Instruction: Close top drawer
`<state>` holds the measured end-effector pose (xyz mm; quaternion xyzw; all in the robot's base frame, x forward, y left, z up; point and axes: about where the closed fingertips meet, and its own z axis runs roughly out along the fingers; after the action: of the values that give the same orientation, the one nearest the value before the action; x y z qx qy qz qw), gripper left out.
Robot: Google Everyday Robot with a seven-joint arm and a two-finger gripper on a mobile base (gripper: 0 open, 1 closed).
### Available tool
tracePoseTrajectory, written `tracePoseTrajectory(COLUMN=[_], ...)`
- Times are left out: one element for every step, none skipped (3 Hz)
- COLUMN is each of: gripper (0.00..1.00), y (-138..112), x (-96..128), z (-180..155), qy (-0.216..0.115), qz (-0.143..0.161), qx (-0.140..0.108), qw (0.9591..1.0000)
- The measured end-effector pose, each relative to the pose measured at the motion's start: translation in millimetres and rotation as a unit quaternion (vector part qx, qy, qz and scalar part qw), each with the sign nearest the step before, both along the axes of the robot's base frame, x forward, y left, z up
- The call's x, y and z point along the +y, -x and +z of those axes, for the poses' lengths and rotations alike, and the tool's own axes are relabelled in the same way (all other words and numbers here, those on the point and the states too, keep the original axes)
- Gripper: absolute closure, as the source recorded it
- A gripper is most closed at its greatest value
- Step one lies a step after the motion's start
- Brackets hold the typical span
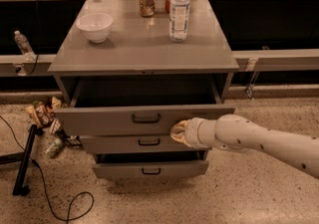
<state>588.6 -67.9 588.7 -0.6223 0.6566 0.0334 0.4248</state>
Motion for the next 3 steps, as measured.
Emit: tracePoseTrajectory(gripper=[1.00, 1.00, 1.00], y=[-25, -42, -59], x=[-3, -8, -15], z=[-9, -13, -12], qy=[0.010, 0.017, 0.031], qz=[0.003, -0.004, -0.024], qx=[-0.001, -0.003, -0.008], qw=[0.9999, 0.9998, 0.9992])
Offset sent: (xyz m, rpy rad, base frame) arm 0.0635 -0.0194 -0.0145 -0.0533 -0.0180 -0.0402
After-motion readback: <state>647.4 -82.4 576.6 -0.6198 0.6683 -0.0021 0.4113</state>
